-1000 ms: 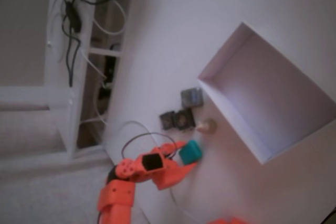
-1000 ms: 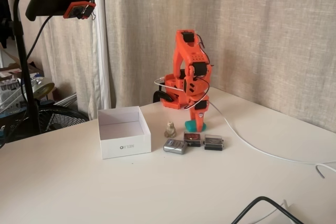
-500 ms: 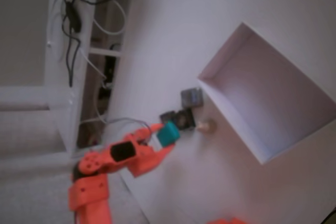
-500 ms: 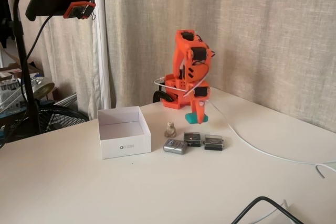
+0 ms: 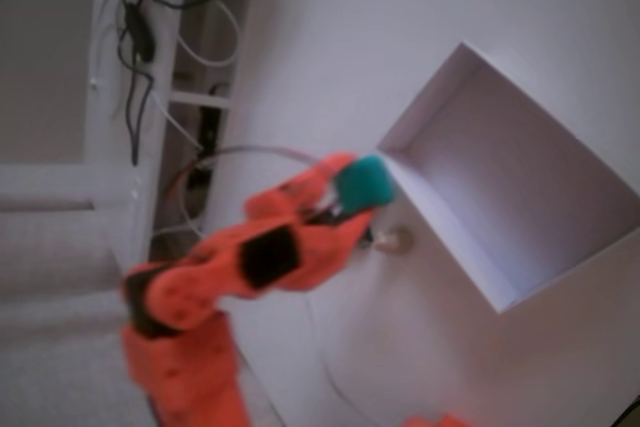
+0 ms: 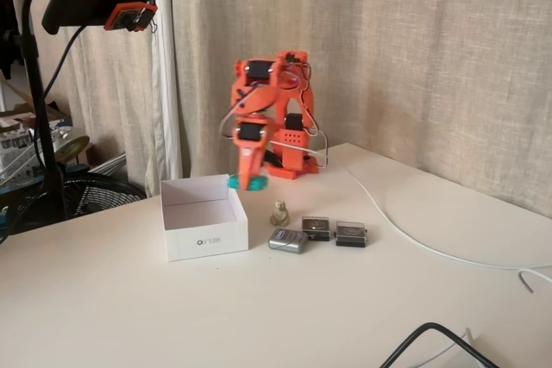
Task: Grasp the green cube and put it in the bin.
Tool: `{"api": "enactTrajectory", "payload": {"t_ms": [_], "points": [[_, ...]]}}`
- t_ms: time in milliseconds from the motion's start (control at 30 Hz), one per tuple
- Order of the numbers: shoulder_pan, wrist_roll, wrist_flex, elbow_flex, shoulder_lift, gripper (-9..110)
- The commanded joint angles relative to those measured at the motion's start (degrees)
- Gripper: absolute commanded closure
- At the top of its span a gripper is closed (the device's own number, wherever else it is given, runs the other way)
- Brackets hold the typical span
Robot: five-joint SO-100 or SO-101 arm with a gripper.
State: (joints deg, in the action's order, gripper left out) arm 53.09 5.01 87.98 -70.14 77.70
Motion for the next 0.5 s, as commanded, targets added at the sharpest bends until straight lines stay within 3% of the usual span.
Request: {"api": "enactTrajectory", "payload": {"t_ms": [0,233,467], "points": [[5.36,0.35,-5.01,2.37,-1.32,90],[10.72,0.44,-9.93,2.29,-4.83,87],[10.28,0.35,-1.76,2.02,-3.96,44]]}}
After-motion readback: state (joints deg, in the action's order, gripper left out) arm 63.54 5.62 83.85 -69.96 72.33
